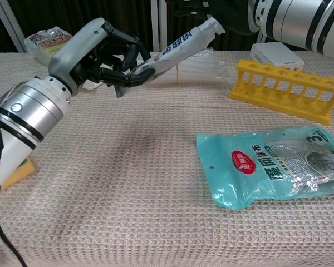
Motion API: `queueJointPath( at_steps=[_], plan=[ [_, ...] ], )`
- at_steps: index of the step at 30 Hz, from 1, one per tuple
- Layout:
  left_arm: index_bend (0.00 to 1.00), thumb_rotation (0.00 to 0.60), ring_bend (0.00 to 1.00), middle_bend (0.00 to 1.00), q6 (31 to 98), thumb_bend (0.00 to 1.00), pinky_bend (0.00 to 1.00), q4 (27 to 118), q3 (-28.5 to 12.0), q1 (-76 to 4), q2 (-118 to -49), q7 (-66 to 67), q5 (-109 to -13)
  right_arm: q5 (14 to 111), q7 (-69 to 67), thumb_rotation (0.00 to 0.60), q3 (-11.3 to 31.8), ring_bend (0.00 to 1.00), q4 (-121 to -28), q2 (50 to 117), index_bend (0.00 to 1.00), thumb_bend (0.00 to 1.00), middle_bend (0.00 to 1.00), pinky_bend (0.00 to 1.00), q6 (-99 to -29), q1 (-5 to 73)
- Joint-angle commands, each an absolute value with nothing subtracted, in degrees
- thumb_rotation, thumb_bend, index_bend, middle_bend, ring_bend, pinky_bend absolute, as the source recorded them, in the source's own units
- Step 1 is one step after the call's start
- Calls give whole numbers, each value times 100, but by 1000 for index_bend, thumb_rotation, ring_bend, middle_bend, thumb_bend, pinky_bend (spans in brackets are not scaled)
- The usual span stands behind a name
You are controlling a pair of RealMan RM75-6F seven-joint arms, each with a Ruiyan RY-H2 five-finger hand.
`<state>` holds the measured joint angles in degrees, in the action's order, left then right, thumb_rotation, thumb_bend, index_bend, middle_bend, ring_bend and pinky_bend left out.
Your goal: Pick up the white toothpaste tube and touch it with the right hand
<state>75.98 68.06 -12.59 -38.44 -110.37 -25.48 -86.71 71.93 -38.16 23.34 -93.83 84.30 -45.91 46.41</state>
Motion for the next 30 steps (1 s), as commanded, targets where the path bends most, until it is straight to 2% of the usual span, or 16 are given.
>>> queueJointPath(
  at_steps=[1, 17, 30],
  plan=[
    [827, 600, 787, 953, 7602, 488, 822, 6833, -1268, -3846, -11021, -2544, -8664, 7213, -3845, 201, 2296, 0, -9355, 8449, 0, 0, 0, 0, -4633, 4626],
    [827, 600, 787, 953, 7554, 487, 821, 6909, -1321, -3851, -10950, -2602, -8570, 7220, -4037, 198, 2097, 0, -9098, 8638, 0, 0, 0, 0, -4762, 4579],
    [828, 600, 787, 953, 7540, 488, 822, 6909, -1338, -3878, -10964, -2636, -8556, 7286, -4277, 198, 2099, 0, -8982, 8857, 0, 0, 0, 0, -4776, 4664]
  ],
)
